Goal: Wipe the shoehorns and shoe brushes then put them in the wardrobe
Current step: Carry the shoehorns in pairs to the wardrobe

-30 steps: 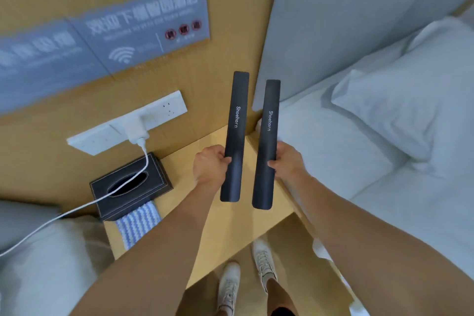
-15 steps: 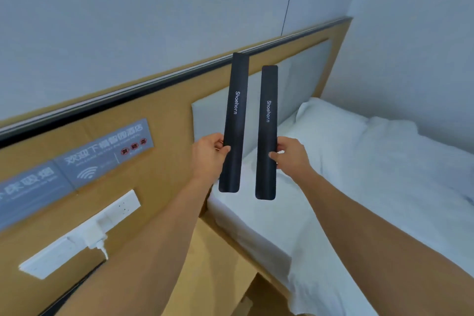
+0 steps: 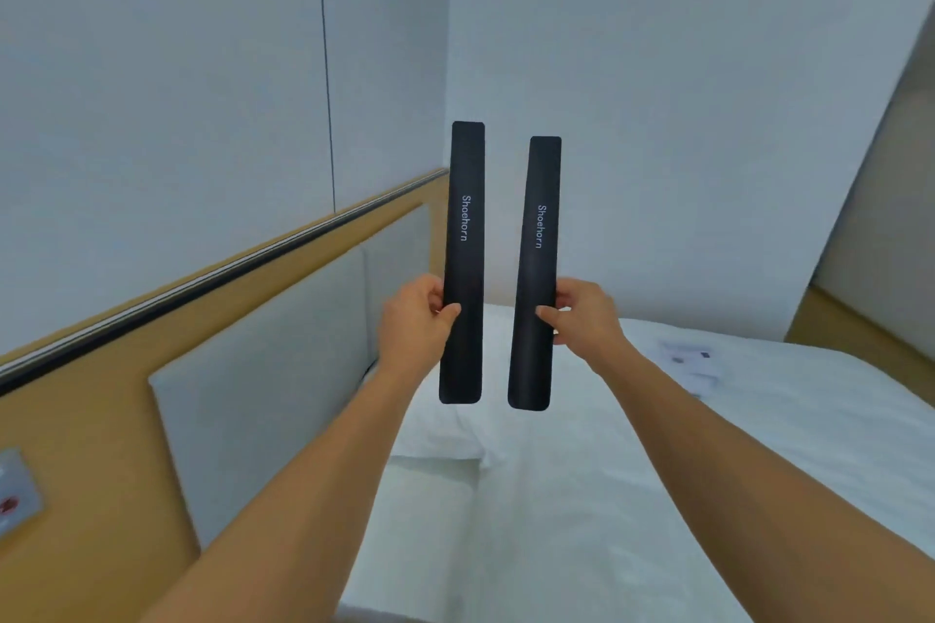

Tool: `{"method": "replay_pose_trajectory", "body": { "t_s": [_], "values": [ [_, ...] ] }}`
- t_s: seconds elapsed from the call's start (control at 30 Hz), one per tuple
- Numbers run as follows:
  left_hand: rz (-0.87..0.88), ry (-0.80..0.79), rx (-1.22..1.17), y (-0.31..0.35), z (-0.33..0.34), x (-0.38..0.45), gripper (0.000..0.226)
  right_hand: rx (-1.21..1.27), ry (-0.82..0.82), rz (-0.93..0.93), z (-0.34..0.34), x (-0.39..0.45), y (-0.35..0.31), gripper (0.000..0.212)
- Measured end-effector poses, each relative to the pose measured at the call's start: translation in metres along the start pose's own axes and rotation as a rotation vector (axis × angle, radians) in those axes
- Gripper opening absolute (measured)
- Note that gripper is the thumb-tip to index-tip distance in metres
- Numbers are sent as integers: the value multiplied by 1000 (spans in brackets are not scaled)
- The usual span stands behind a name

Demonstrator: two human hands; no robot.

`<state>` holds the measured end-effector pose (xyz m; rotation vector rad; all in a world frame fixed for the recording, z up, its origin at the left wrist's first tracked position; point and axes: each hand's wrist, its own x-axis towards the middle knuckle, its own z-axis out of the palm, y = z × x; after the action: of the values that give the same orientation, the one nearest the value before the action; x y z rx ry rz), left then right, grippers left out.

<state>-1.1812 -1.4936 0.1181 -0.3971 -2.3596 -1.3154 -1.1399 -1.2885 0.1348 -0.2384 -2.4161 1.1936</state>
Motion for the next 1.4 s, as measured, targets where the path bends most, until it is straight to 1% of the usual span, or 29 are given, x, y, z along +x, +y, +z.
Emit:
{"method": "replay_pose_trajectory", "body": {
  "t_s": [0.23, 0.4, 0.53, 0.63, 0.77, 0.97, 1.07, 1.13, 1.3, 1.4],
  "values": [
    [186, -129, -107, 121, 79, -17, 10, -55, 197, 35, -150, -23, 33, 29],
    [271, -215, -186, 206, 135, -46, 14, -107, 307, 80, -249, -58, 65, 29],
    [326, -279, -266, 268, 180, -78, 13, -139, 381, 138, -323, -92, 94, 24],
    [352, -353, -345, 313, 217, -107, 17, -173, 429, 187, -374, -127, 116, 26],
    [443, -435, -378, 370, 266, -149, 16, -211, 534, 233, -439, -179, 142, 25],
    [590, -594, -496, 457, 337, -209, 12, -285, 768, 357, -527, -253, 174, 22],
    [636, -699, -577, 497, 372, -237, 13, -381, 832, 430, -568, -284, 191, 22],
    [679, -731, -608, 521, 395, -255, 13, -425, 874, 473, -593, -301, 204, 23],
    [750, -894, -740, 577, 449, -292, 12, -482, 994, 565, -648, -331, 232, 29],
    [794, -968, -769, 611, 478, -306, 16, -519, 1071, 617, -675, -342, 242, 31]
  ]
}}
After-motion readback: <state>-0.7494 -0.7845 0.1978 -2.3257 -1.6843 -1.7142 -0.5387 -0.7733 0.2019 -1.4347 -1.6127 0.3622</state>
